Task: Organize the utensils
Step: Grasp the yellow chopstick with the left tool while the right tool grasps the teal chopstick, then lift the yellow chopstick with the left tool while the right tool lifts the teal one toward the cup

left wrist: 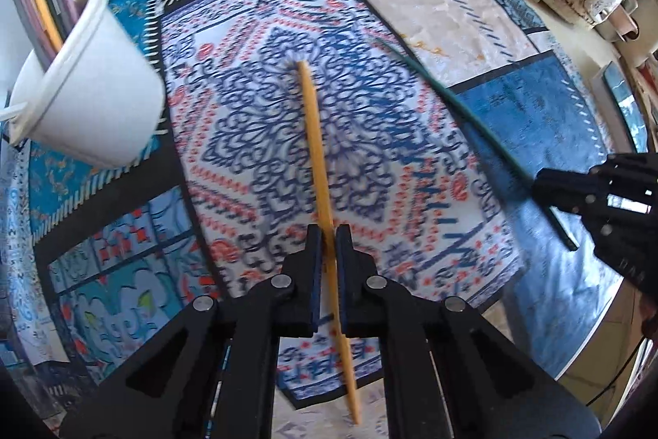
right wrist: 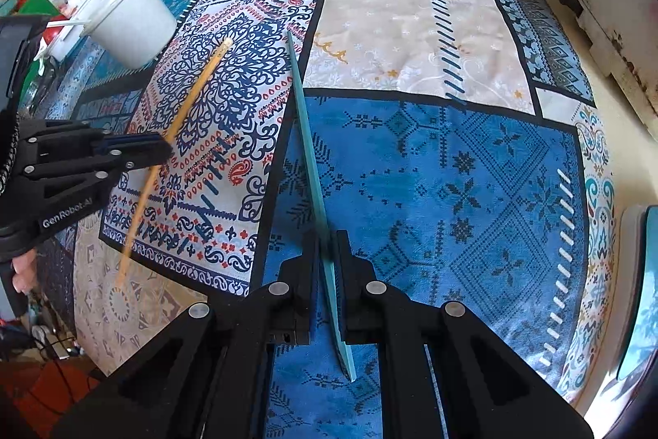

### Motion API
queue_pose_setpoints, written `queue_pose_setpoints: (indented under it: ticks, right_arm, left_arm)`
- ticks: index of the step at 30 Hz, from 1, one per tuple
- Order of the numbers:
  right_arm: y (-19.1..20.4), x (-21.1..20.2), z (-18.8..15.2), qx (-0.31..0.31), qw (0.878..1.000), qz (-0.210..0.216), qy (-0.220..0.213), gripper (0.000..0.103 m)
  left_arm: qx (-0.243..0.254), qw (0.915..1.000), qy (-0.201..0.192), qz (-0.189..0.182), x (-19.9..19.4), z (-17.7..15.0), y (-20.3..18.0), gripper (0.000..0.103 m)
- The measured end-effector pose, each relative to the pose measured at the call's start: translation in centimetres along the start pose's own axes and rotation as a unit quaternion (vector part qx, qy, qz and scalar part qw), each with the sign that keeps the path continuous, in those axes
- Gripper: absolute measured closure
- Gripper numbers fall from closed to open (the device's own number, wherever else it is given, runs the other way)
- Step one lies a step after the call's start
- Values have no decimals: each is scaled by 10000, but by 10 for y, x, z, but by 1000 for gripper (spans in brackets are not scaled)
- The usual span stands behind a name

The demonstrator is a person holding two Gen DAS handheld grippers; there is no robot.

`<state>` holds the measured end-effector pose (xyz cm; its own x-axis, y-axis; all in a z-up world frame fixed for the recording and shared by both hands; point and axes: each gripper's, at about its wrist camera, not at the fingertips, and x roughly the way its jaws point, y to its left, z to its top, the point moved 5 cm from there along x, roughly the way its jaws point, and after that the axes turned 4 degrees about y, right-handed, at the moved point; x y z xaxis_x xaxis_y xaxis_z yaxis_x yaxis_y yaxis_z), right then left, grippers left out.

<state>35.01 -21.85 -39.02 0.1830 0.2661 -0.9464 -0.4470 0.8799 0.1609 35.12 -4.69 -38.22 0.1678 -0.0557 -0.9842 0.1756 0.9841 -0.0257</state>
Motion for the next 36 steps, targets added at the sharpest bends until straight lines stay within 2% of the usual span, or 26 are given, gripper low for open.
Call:
queue_pose_setpoints:
  ticks: [6,12,15,22,26,36]
  right_arm:
    - [7,12,23,-185,9998,-63,81,97]
    - [13,25,53,-242,9995,103,195,97]
    - [15,28,63,-291,9991,184,253,97]
    - [16,30,76,-155,9985,386,364,97]
    - [15,29,77,-19,9988,402,289,98]
    - [27,8,79,-90,9990,410,-156,102]
  left_arm:
    - [-87,9996,214,-150,2,10,14,97]
    - [262,9995,62,141,7,34,6,97]
    - [354,9992,72,159,8,42,2,97]
    - [496,9987,93,91,16,61,-9,98]
    - [446,9989,164,-24,17,71,-15,98]
    - [105,9991,-376,-167,-30,51,-4,98]
